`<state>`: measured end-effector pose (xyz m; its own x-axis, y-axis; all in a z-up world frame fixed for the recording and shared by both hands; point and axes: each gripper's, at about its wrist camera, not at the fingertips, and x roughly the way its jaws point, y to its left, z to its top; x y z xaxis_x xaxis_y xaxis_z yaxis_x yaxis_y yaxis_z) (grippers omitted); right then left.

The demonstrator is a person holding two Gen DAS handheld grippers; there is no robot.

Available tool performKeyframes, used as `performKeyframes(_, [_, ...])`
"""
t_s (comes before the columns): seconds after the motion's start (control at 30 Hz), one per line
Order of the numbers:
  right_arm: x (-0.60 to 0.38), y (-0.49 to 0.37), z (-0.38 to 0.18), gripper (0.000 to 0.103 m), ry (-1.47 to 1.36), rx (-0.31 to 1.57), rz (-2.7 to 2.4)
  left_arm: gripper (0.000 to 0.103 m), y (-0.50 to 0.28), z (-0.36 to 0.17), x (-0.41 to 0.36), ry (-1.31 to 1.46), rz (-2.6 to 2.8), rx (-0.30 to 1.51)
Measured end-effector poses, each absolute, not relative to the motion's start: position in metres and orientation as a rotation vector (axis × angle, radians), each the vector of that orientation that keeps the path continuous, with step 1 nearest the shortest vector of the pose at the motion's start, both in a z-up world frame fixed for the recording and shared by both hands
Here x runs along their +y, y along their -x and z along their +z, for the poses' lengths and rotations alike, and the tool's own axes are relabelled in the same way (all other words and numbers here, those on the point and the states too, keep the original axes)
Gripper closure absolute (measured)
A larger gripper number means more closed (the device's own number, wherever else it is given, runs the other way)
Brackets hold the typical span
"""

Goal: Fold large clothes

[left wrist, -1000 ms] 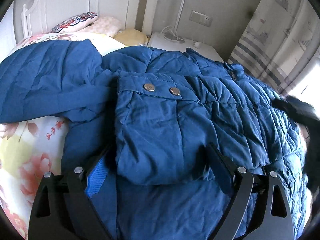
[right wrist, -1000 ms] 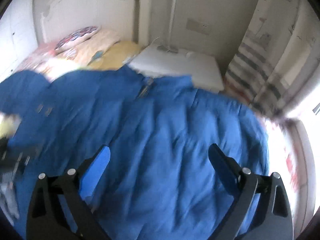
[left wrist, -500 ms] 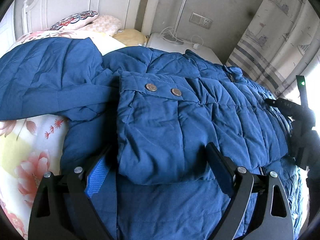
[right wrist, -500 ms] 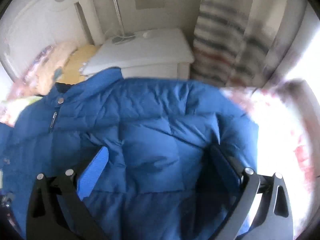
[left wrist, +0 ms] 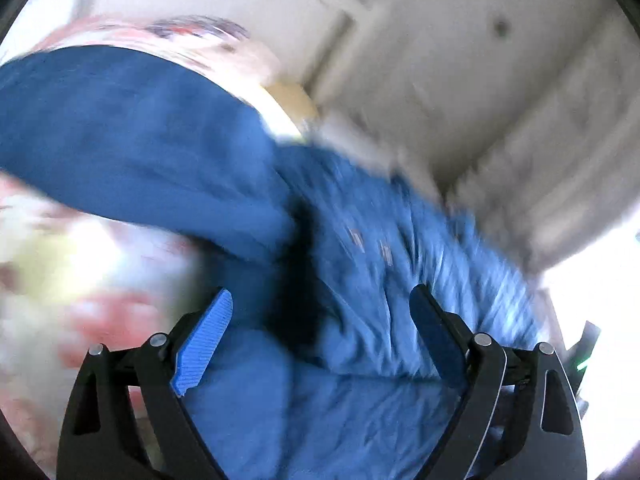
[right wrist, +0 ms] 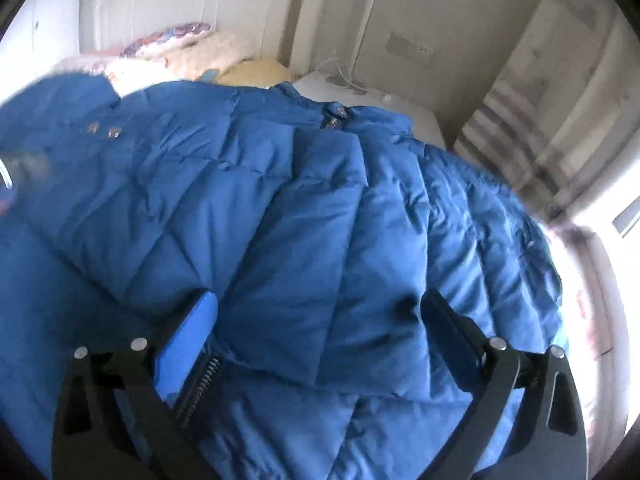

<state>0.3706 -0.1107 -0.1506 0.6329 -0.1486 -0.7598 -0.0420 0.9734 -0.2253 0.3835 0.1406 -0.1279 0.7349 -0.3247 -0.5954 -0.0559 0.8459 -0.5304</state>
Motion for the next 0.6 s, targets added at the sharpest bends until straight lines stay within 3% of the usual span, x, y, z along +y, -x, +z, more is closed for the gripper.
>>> performKeyframes(0.17, [-0.113,-0.343,-0.127,0.003,0.101,0.895,-0.024,0.015,-0.336,-0.112,0.283,0.759,0.094,0.593])
performKeyframes(0.33, [-0.100,-0.331,-0.156,0.002,0.133,0.931,0.017,0.016,-0.320,-0.136,0.409,0.981,0.264,0.547])
performKeyframes(0.5, [-0.104,-0.333,-0.158,0.002,0.094,0.930,0.035,0.022,-0.350,-0.144,0.454,1.019,0.233,0.539])
performKeyframes(0.57, [-0.106,-0.334,-0.158,0.002,0.097,0.927,0.035,0.068,-0.367,-0.147,0.456,0.997,0.231,0.558])
performKeyframes(0.6, [-0.107,-0.335,-0.159,0.002,0.092,0.926,0.038,0.075,-0.372,-0.150,0.458,1.000,0.243,0.566])
